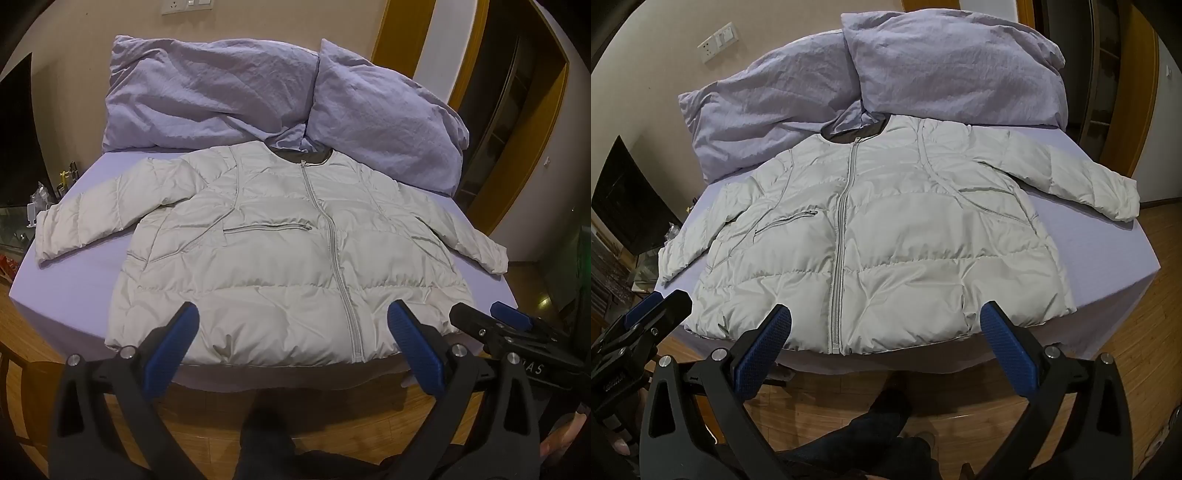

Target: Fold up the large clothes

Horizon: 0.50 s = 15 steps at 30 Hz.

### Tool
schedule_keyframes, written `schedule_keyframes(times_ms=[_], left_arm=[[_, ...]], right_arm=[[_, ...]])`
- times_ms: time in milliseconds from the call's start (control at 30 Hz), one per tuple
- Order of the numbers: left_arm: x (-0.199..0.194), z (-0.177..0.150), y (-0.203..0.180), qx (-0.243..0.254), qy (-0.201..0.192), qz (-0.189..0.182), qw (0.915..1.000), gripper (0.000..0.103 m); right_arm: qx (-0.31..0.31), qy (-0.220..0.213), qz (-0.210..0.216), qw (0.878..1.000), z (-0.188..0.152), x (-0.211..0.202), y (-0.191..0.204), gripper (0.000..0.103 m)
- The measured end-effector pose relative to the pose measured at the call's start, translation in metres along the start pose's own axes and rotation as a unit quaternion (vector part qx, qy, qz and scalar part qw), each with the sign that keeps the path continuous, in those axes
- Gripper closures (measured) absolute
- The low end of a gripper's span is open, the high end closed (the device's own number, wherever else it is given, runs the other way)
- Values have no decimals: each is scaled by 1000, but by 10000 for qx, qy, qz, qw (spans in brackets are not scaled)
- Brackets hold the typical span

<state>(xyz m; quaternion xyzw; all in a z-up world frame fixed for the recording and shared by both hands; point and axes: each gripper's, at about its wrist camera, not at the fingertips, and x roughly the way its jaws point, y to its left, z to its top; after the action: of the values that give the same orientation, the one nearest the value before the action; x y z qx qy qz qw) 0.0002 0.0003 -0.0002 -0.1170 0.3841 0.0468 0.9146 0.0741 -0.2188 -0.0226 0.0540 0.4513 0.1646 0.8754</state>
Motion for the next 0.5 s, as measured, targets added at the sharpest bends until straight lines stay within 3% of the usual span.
schedule_keyframes(times_ms=[500], left_arm=[[0, 0, 0, -1, 2, -4, 10000, 2]], right_arm=[[10, 4, -27, 10000, -1, 2, 3, 1]])
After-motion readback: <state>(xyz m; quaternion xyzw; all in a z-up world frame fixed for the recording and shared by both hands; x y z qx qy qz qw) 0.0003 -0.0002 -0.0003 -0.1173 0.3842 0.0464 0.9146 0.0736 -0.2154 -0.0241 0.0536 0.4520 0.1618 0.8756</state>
